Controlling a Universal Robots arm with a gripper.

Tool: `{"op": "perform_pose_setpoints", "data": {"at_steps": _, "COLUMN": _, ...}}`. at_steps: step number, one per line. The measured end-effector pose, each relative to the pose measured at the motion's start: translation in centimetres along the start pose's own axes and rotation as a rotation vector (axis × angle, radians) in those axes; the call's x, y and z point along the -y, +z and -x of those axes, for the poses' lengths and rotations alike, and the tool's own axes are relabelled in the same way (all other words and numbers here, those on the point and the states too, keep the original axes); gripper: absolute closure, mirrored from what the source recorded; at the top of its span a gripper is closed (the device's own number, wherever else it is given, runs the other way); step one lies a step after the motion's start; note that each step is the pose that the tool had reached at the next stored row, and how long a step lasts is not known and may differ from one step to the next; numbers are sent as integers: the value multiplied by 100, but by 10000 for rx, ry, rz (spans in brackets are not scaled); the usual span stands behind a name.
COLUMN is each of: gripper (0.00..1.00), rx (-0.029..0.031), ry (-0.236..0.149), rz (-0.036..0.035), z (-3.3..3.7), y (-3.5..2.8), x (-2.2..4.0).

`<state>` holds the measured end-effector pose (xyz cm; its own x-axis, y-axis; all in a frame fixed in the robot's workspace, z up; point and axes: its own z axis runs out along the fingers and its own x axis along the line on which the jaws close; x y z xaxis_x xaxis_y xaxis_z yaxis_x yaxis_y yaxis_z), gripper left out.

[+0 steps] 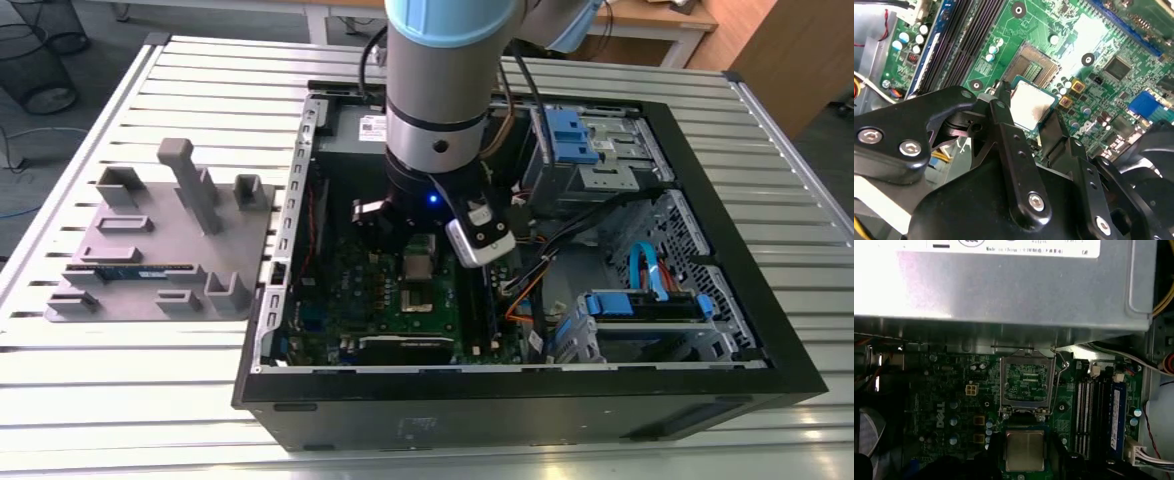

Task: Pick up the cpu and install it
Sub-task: 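Place the cpu into insertion slot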

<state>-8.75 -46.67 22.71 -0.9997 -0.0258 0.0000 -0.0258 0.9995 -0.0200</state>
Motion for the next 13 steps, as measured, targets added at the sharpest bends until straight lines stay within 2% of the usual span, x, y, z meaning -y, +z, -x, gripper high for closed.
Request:
{"op": "perform_pose_setpoints", "data": {"at_steps": 4, "gripper": 53, "rx": -47, "ry": -2, "rz": 5, "z": 0, "y": 56, "x": 40}}
{"op": "perform_pose_setpoints", "data": {"at_steps": 8, "gripper": 53, "rx": -51, "ry": -1, "rz": 1, "z": -2, "y": 110, "x": 69}}
{"op": "perform_pose_setpoints", "data": {"at_steps": 13, "gripper": 53, "rx": -51, "ry": 27, "rz": 2, "z": 1, "y": 147, "x": 123}}
